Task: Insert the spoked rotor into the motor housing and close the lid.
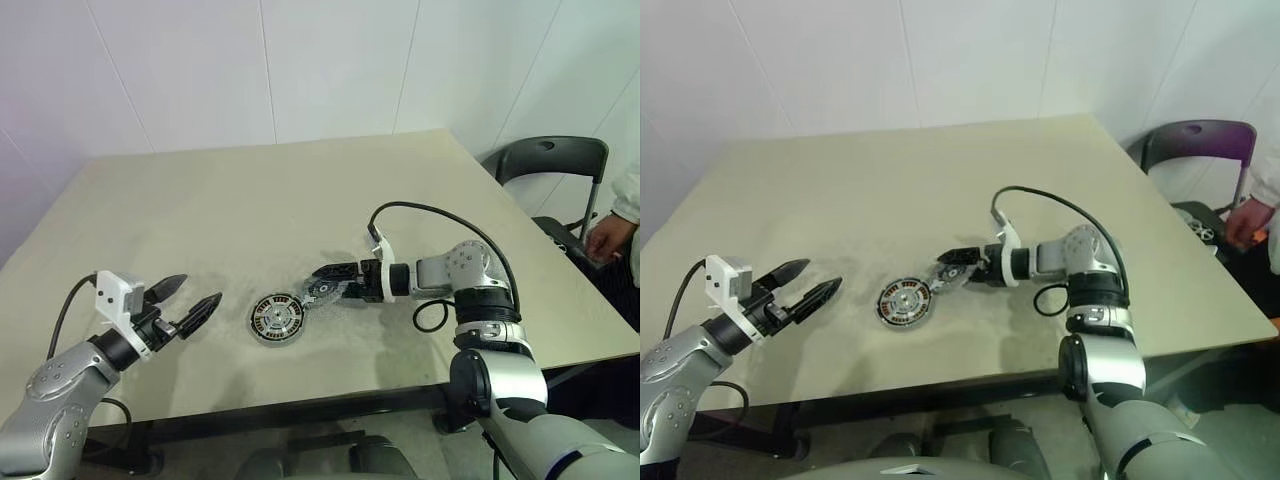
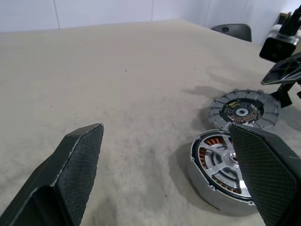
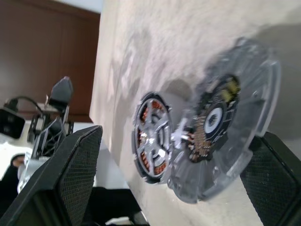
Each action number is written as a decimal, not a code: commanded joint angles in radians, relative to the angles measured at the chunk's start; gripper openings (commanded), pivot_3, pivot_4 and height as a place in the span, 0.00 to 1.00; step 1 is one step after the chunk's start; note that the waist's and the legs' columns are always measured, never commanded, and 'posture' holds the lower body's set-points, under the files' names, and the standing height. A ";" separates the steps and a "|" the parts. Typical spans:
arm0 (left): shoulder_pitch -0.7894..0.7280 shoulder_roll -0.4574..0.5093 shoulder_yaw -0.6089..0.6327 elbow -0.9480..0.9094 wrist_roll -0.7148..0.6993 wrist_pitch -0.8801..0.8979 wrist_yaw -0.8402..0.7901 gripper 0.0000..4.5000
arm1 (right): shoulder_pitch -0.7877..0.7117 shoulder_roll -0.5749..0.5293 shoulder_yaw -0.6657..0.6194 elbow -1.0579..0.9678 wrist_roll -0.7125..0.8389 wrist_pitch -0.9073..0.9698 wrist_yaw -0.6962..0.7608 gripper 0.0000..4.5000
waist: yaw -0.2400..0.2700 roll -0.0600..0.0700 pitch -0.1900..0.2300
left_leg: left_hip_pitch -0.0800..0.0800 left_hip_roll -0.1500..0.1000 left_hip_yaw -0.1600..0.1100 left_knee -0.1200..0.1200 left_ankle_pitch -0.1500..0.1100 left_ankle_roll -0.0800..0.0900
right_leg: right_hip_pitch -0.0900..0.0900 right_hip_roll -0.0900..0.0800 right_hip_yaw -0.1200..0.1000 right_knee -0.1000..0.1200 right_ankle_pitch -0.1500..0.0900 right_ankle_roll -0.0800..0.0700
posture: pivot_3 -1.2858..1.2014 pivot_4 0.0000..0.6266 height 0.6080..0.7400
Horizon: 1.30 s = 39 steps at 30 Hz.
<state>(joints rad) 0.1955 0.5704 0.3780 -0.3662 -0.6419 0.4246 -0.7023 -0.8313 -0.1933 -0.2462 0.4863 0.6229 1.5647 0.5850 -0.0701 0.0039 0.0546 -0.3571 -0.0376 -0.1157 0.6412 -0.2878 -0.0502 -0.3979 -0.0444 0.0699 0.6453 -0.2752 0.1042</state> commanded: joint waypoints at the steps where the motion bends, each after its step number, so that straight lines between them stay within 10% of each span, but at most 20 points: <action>1: 0.020 0.031 0.057 -0.019 -0.010 -0.014 -0.021 1.00 | -0.005 0.002 0.039 -0.101 0.053 0.027 0.035 0.98 | -0.001 0.000 0.000 | 0.000 0.000 0.000 0.000 0.000 0.000 | 0.000 0.000 0.000 0.000 0.000 0.000 | 0.52 0.00 1.00; 27: 0.022 0.067 0.129 -0.050 -0.038 0.024 0.021 1.00 | -0.006 0.065 0.160 -0.163 0.092 -0.064 0.111 0.98 | 0.001 0.000 0.000 | 0.000 0.000 0.000 -0.006 0.000 0.000 | -0.004 -0.001 0.002 -0.001 0.000 0.000 | 0.52 0.00 1.00; 39: 0.021 0.067 0.127 -0.053 -0.041 0.027 0.030 1.00 | 0.071 -0.022 0.479 -0.253 -0.179 -0.681 0.273 0.98 | -0.002 0.000 0.000 | 0.000 0.000 0.001 -0.008 0.000 0.000 | -0.005 -0.001 0.003 0.000 -0.001 0.001 | 0.52 0.00 1.00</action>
<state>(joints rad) 0.2239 0.6245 0.4757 -0.3910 -0.6678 0.4532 -0.6740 -0.7474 -0.2168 0.2114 0.2763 0.4707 0.9571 0.8333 -0.0718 0.0039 0.0547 -0.3569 -0.0375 -0.1151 0.6329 -0.2876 -0.0505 -0.4033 -0.0453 0.0729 0.6450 -0.2758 0.1051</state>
